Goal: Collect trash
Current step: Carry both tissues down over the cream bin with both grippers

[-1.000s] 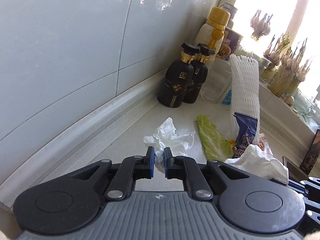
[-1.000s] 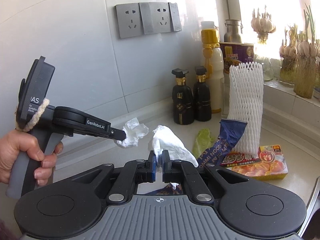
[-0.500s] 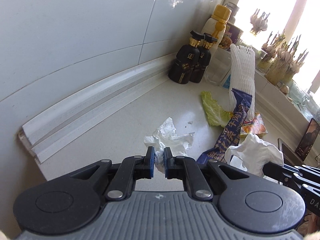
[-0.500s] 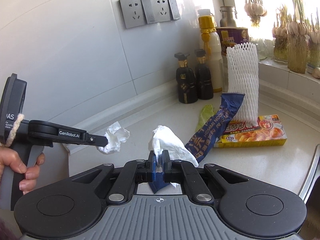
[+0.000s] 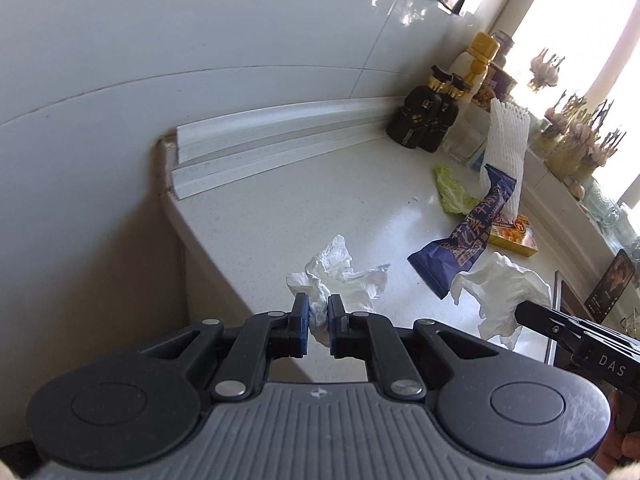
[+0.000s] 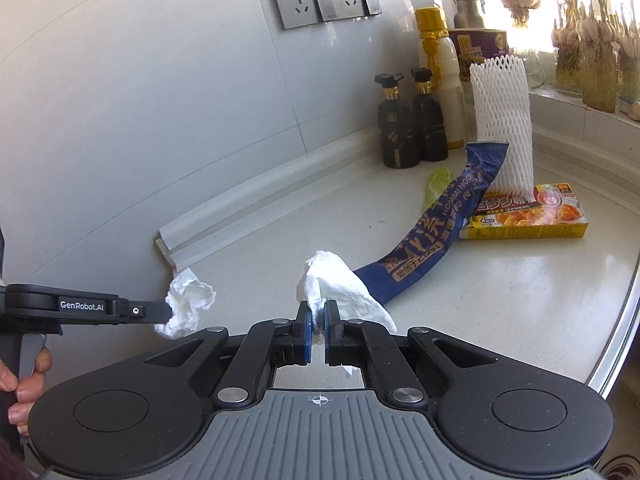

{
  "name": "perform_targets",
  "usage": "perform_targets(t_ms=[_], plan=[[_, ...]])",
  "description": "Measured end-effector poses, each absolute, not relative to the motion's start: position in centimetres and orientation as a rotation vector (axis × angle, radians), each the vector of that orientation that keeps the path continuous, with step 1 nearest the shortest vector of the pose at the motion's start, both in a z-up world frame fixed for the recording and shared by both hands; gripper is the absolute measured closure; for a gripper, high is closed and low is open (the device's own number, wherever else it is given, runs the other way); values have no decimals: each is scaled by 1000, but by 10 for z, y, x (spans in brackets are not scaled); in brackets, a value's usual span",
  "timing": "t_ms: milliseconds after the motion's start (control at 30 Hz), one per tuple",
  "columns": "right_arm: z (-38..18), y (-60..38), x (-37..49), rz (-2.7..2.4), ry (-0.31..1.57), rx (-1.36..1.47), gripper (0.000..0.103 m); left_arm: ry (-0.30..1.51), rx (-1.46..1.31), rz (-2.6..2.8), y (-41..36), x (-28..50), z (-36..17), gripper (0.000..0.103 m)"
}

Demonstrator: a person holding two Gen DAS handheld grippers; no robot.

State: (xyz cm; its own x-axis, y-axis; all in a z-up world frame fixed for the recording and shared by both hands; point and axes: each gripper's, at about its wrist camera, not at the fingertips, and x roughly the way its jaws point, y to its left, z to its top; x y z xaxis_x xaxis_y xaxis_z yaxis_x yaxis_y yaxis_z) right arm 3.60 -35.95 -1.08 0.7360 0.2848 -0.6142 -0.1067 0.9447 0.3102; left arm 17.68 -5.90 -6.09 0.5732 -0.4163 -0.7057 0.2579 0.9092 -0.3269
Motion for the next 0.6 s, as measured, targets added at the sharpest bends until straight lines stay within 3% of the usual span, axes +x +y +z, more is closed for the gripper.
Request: perform_targets(t_ms=[600], plan=[[-11, -292, 4, 357, 792, 239, 100, 986, -342, -194, 34, 117, -106, 94]])
